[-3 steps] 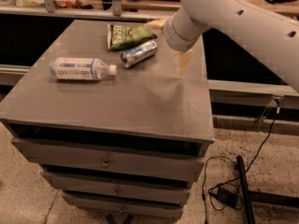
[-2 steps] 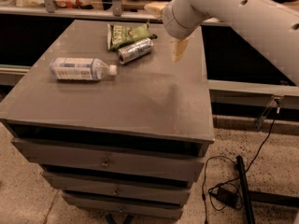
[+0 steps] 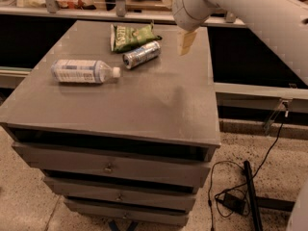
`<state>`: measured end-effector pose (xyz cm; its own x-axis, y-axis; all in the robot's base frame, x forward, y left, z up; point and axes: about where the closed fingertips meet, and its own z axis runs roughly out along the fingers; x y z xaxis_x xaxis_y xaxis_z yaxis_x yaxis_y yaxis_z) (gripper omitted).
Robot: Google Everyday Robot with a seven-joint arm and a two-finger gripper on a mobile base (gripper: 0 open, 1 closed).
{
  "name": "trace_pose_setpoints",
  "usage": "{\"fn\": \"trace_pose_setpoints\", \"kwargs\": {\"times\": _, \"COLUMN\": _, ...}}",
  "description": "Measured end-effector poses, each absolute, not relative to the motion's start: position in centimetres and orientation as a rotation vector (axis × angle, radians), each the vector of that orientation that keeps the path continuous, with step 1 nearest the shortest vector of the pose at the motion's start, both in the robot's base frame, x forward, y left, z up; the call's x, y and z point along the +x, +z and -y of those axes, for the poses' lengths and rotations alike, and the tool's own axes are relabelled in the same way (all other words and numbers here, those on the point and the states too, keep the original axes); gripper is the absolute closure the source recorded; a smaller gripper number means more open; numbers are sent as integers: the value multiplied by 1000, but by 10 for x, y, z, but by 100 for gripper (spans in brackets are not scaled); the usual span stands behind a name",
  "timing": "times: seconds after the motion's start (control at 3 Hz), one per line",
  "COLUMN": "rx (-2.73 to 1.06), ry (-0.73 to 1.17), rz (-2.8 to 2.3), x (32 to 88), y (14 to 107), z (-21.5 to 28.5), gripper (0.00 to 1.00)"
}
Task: Knock redbull can over
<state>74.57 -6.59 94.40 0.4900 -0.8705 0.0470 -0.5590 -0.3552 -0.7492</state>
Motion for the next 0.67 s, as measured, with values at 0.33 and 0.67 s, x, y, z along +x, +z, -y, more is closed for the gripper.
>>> {"fn": "trace_pose_setpoints", "kwargs": {"times": 0.33, "rx": -1980, "ry": -604, "rz": -1248, "x": 760, "y": 953, "z": 84, "gripper": 0}}
{"fn": "trace_pose_setpoints", "kwargs": {"times": 0.67, "rx": -1980, "ry": -604, "rz": -1248, "x": 760, "y": 953, "z": 84, "gripper": 0}}
